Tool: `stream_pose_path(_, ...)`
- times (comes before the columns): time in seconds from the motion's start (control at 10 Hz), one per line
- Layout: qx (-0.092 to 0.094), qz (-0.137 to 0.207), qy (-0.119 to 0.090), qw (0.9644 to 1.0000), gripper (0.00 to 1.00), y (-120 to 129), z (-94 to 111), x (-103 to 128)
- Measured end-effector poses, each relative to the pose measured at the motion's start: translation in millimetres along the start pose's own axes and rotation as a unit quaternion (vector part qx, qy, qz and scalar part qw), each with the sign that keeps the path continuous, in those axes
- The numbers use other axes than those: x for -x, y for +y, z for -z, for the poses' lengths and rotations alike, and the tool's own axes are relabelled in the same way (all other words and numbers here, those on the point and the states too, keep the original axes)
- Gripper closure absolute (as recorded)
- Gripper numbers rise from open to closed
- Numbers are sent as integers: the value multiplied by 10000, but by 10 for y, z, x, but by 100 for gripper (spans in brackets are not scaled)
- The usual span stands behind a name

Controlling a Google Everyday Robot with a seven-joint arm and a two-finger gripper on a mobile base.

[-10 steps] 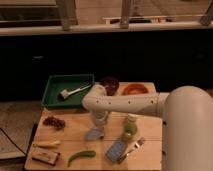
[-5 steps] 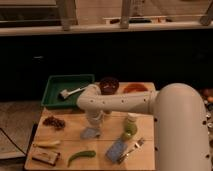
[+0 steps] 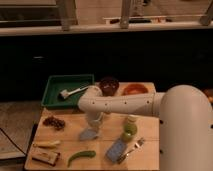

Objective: Wipe table surface with towel

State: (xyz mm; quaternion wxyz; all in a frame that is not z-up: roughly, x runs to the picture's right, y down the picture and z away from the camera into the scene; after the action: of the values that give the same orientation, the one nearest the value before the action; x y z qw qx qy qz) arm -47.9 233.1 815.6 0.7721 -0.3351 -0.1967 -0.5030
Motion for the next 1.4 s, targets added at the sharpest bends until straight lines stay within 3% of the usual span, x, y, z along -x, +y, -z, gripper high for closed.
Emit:
stream_pose_path(0.4, -130, 53, -16, 9999, 99, -26, 28, 35)
stream_pose_path(1.4, -145, 61, -19, 9999, 99, -28, 33, 40)
